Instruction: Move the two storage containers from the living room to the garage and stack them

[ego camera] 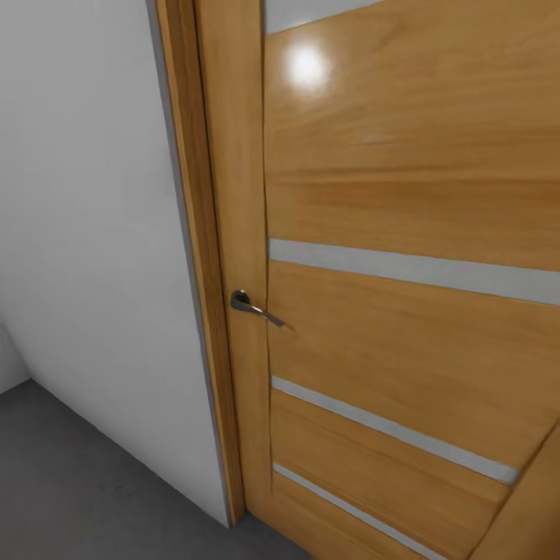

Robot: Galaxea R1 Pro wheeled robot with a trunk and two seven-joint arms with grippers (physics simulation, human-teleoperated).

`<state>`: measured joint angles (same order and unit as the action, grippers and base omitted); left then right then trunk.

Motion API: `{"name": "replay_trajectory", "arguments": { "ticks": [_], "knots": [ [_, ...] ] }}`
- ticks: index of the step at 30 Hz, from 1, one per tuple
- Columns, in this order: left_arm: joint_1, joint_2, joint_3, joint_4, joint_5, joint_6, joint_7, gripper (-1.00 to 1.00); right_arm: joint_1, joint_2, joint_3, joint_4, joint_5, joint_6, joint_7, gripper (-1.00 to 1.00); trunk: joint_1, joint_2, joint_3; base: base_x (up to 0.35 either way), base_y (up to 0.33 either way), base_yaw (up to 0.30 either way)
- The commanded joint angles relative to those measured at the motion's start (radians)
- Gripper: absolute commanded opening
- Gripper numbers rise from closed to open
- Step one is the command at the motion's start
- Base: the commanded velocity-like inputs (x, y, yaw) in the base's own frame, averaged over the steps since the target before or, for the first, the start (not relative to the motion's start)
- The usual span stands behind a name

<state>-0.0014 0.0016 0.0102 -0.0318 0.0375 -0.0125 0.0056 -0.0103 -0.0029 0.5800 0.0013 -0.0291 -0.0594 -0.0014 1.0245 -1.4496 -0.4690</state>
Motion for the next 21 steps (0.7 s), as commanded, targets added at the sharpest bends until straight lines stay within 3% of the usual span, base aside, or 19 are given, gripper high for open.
{"name": "replay_trajectory", "arguments": {
  "ticks": [1, 21],
  "knots": [
    [0.0, 0.0, 0.001, 0.0, 0.004, -0.001, 0.001, 1.0, 0.0, 0.0, 0.004, 0.0, -0.003, -0.002, 0.0, 1.0, 0.001, 0.0, -0.001, 0.288, 0.02, -0.128],
    [0.0, 0.0, 0.001, 0.0, 0.004, -0.001, 0.001, 1.0, 0.0, -0.001, 0.004, 0.0, -0.003, -0.002, 0.0, 1.0, 0.001, 0.0, -0.001, 0.035, 0.002, -0.232]
  ]
}}
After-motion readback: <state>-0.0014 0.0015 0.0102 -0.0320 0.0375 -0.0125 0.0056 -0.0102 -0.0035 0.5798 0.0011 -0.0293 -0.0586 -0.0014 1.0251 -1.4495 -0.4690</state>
